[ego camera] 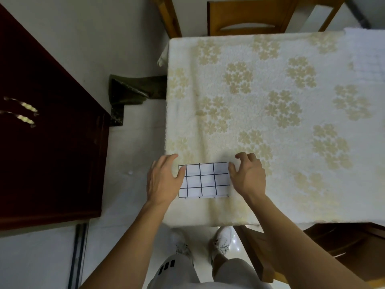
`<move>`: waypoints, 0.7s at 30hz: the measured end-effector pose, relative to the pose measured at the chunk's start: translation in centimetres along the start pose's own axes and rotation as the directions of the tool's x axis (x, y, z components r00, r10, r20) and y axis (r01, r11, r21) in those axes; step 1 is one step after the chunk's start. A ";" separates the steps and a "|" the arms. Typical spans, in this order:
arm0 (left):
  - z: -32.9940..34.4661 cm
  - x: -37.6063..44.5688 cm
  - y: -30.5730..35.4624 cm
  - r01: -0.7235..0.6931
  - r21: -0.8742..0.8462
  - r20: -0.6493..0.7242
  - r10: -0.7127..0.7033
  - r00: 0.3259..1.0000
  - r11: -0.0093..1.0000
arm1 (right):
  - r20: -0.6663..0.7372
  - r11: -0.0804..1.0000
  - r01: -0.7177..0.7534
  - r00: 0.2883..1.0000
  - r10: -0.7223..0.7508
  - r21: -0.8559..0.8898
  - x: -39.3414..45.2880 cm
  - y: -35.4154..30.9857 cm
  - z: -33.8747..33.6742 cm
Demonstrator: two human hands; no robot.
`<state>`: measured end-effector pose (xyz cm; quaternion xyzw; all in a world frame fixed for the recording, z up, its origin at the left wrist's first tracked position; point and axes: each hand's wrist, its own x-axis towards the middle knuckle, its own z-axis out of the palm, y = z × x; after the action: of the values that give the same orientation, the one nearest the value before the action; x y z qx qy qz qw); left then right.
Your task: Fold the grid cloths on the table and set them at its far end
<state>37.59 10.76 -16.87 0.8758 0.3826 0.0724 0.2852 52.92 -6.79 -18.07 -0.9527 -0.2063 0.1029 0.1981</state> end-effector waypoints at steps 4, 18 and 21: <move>-2.9 0.1 2.2 -0.145 -0.112 -0.005 0.145 0.989 0.983 | -0.097 0.983 0.183 0.978 -0.182 -0.006 -0.2 -2.0 -2.1; -10.0 -1.9 6.0 -0.405 0.089 -0.140 0.414 0.899 0.910 | -0.194 0.928 0.373 0.912 -0.361 0.026 -3.6 -7.7 -9.6; -10.3 -2.1 6.9 -0.409 0.096 -0.135 0.419 0.898 0.907 | -0.189 0.930 0.367 0.915 -0.355 0.032 -4.0 -7.7 -10.5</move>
<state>36.91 10.07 -4.38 0.9378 0.2104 0.1855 0.2045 49.54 -5.58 -4.89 -0.8964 -0.3564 -0.0152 0.2631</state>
